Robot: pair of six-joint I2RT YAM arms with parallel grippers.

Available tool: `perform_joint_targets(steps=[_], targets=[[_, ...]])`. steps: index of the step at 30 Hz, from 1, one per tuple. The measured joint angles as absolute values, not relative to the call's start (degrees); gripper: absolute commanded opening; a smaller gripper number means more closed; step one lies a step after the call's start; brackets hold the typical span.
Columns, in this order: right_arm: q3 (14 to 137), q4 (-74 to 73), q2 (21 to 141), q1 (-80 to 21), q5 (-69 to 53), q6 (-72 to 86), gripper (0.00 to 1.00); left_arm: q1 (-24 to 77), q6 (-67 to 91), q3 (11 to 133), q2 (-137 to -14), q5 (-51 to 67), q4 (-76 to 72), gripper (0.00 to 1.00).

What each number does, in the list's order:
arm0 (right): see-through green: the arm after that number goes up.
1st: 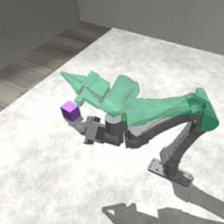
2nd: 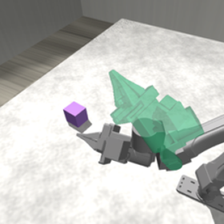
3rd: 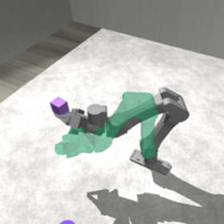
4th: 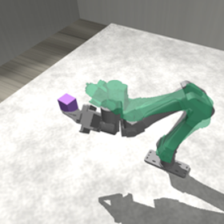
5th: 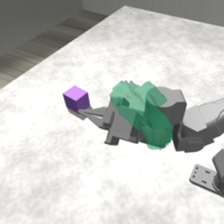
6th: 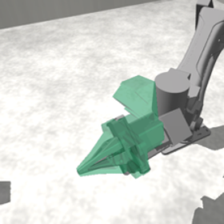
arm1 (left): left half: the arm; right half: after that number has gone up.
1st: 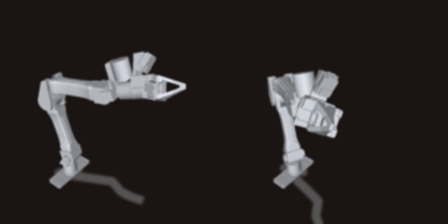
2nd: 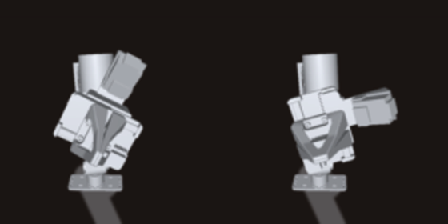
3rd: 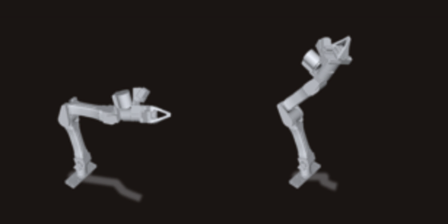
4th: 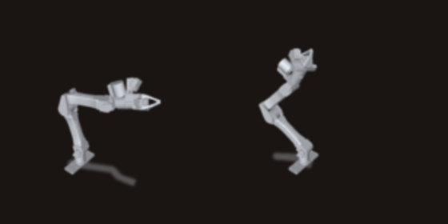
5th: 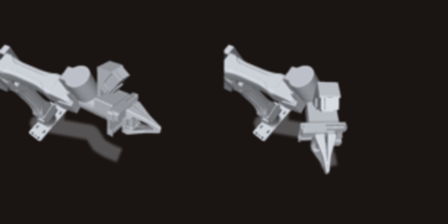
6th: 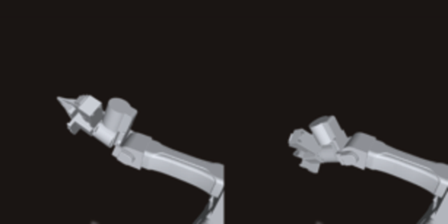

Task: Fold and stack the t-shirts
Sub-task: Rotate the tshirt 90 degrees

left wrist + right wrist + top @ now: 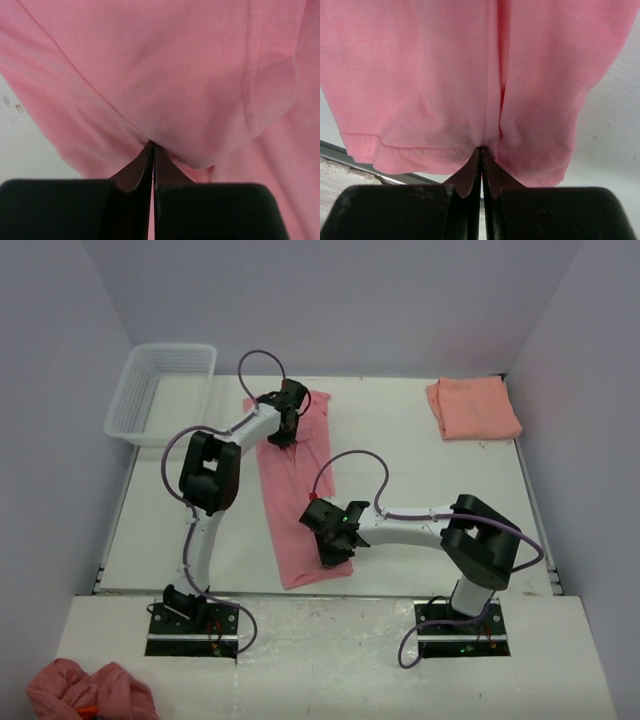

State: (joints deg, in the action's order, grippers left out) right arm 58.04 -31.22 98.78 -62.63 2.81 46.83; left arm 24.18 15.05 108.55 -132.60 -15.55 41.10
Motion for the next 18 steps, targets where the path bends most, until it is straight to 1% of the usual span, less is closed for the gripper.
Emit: perform_joint_targets(steps=[5,14,18], targets=[[60.2,-31.2,100.7,-63.3,1.8,46.8,0.0,23.2,13.3,109.6,-133.8,-11.6,38.4,0.0],[66.6,-31.3,105.9,-66.0,1.7,46.6,0.0,23.2,10.8,117.2,-138.6,-6.3,36.9,0.0],[67.6,-31.6,106.5,-66.3,2.1,46.5,0.0,23.2,11.0,117.4,-138.7,-6.2,36.8,0.0]])
